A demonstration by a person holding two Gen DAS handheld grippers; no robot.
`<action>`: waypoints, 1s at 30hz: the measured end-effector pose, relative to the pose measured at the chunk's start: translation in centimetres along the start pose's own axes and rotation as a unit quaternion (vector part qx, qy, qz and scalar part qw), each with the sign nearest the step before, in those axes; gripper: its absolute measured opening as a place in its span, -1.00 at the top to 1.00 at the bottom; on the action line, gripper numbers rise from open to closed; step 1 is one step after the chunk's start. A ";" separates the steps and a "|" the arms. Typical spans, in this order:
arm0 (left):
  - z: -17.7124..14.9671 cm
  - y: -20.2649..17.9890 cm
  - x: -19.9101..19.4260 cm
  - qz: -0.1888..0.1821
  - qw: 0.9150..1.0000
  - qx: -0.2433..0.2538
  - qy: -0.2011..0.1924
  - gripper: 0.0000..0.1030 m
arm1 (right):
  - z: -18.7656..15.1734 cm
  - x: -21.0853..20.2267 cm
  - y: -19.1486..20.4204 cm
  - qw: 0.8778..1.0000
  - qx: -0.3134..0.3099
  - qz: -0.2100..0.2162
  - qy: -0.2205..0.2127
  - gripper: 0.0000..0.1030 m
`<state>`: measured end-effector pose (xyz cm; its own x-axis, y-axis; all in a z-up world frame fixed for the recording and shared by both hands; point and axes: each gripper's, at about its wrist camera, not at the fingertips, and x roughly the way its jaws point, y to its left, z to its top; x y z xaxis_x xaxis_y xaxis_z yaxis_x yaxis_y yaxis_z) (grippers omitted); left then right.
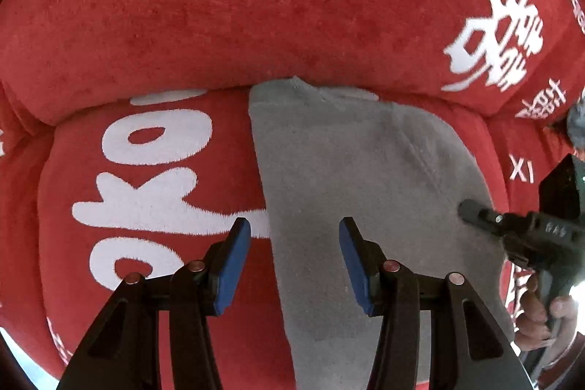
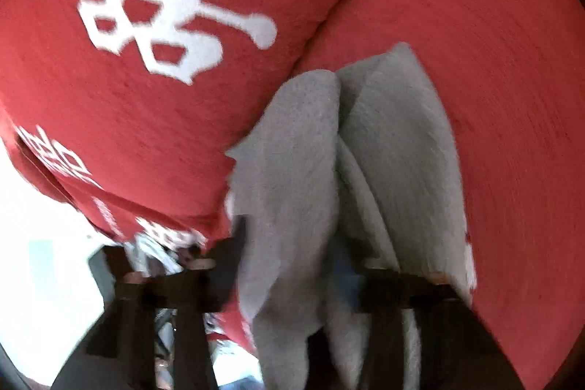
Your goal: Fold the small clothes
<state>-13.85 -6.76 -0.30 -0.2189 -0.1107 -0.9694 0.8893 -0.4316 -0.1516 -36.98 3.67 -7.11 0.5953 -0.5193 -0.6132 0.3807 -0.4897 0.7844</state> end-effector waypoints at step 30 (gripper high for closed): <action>-2.6 -1.5 2.1 0.037 0.997 0.052 0.034 -0.98 | -3.7 -3.2 0.5 0.965 -0.087 -0.237 -0.063 0.69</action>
<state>-14.58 -4.02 -2.60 -0.1238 -0.0859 -0.9886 0.8550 -0.5148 -0.0623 -36.11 7.69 -4.41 0.2374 -0.3525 -0.9052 0.7092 -0.5739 0.4095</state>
